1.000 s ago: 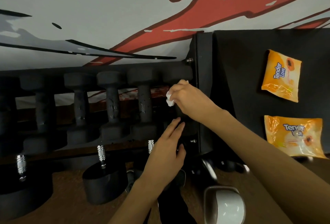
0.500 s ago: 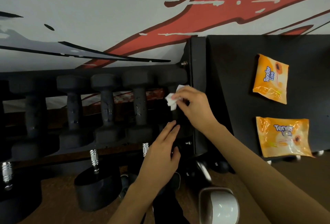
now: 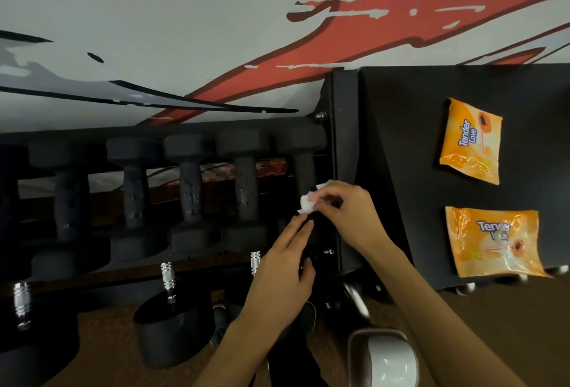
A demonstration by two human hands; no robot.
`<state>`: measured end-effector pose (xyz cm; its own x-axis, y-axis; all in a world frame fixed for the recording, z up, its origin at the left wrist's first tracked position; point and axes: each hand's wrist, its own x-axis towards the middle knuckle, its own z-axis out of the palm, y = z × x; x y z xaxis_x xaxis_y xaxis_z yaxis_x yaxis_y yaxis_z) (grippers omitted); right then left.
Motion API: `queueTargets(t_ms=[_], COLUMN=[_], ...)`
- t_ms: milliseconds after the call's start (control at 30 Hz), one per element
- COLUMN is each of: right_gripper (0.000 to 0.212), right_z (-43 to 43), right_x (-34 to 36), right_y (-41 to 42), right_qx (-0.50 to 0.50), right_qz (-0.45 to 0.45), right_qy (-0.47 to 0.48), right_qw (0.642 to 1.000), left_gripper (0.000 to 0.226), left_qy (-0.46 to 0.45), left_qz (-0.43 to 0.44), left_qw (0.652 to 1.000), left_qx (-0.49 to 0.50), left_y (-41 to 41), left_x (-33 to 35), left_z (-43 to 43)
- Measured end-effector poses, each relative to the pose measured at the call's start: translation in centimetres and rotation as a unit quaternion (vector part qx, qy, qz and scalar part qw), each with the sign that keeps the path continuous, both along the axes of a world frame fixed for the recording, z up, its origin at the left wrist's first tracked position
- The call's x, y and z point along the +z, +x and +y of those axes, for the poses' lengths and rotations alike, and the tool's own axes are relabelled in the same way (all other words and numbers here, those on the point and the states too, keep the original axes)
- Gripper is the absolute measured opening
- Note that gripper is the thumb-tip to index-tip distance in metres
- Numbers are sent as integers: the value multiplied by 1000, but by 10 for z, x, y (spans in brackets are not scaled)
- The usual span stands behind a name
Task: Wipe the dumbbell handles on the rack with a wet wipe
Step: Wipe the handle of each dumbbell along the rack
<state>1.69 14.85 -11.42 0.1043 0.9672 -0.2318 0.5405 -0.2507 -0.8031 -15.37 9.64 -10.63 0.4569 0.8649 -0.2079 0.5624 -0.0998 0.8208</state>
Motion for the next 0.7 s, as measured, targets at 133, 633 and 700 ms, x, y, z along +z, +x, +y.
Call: queueTargets(t_ms=[133,633,700], right_gripper=[11,18,20], right_z=[26,-5,0], right_x=[-3,-4,-3], right_y=[-8,-2,-1], right_qx=[-141,-89,-87], right_qz=[89,35,31], right_qy=[19,6,11], right_qw=[986,995,996], left_gripper=[59,59,58], left_qy=[7,-8,-2], left_qz=[-2,0,4], left_qw=[1000,1000,1000], left_qx=[7,4,5], left_y=[-1,-3,-3], left_x=[-2,3,2], left_z=[-1,3,3])
